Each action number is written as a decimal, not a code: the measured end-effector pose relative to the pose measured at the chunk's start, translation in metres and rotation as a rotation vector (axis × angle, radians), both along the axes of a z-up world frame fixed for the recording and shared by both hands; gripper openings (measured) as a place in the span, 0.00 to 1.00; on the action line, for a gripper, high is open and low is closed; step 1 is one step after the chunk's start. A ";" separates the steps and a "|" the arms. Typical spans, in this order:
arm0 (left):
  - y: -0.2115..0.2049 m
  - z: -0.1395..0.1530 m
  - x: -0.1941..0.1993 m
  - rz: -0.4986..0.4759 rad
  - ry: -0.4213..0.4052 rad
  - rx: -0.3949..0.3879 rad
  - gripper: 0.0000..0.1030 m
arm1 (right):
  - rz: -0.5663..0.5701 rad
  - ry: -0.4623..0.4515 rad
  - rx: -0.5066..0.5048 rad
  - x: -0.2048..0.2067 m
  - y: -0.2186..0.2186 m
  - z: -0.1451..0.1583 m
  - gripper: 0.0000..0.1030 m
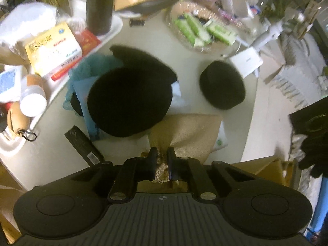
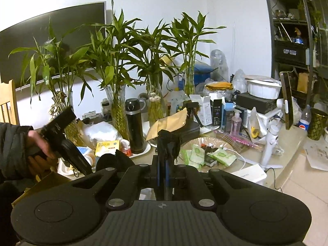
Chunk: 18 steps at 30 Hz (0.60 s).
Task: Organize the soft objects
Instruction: 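Grasp the burlap sack with the left tool while the right tool holds the black cloth, then lower the burlap sack into the box with the left tool while the right tool drops the black cloth in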
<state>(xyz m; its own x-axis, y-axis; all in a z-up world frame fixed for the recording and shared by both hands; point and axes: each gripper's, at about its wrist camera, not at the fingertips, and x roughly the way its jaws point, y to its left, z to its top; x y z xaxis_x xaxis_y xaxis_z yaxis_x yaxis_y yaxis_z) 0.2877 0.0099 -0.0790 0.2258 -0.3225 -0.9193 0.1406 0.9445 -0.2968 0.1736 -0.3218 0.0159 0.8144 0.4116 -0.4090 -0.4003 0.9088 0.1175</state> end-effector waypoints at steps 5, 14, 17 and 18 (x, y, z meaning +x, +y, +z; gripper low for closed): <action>-0.003 0.025 -0.011 0.008 -0.108 -0.024 0.10 | -0.006 0.014 0.014 -0.004 0.002 0.004 0.07; 0.011 0.088 -0.055 0.038 -0.314 -0.076 0.10 | 0.021 -0.009 0.039 -0.021 0.008 0.028 0.07; 0.017 0.109 -0.076 0.046 -0.368 -0.093 0.10 | 0.036 -0.023 0.044 -0.026 0.012 0.037 0.07; 0.018 0.114 -0.081 0.048 -0.380 -0.094 0.10 | 0.042 -0.028 0.044 -0.028 0.013 0.039 0.07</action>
